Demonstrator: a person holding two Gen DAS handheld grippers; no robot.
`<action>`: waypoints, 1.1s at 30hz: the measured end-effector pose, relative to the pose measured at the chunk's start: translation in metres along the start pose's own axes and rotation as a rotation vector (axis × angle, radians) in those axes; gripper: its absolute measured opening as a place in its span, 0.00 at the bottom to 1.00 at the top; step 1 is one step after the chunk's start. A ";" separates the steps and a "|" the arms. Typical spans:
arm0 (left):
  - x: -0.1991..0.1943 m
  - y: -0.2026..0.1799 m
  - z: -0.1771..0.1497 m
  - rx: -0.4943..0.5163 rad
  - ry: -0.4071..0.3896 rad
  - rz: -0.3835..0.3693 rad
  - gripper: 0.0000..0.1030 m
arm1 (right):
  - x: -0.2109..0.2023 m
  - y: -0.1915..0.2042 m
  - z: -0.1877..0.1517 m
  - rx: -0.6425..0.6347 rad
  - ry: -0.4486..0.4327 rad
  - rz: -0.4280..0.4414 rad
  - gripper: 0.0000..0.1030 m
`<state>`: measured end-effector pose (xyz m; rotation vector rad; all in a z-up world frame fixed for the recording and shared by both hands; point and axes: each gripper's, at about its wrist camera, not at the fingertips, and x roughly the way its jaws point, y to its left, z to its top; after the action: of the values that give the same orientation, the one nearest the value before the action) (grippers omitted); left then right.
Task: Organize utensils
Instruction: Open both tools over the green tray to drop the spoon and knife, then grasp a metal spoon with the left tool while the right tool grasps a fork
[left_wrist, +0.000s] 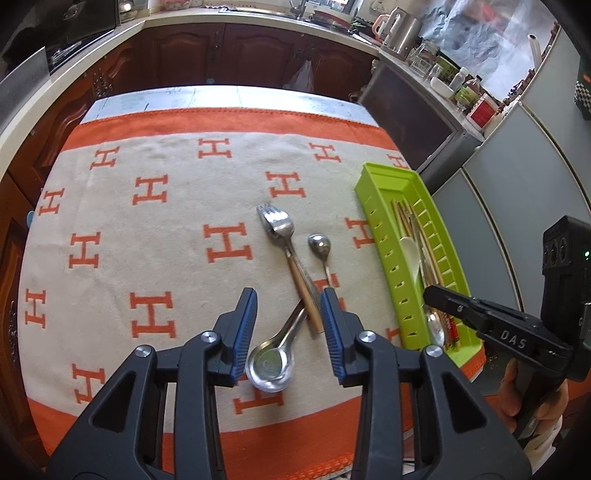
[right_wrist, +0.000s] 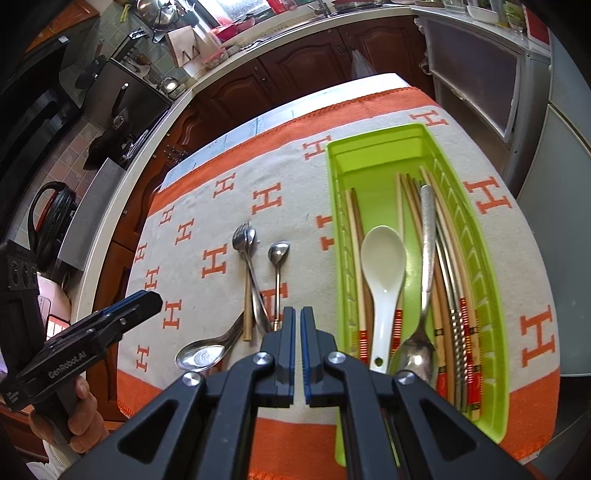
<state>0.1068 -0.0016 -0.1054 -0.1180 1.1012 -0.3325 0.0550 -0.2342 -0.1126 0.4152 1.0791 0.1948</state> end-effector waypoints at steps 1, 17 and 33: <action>0.003 0.004 -0.002 -0.005 0.012 -0.001 0.31 | 0.001 0.001 -0.001 -0.003 0.003 0.003 0.03; 0.055 0.043 -0.039 -0.105 0.198 -0.134 0.31 | 0.032 0.031 -0.001 -0.039 0.051 0.041 0.03; 0.073 0.049 -0.049 -0.124 0.258 -0.245 0.31 | 0.056 0.055 0.013 -0.078 0.054 0.050 0.03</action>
<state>0.1028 0.0246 -0.2025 -0.3288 1.3672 -0.5086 0.0946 -0.1672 -0.1294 0.3688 1.1115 0.2925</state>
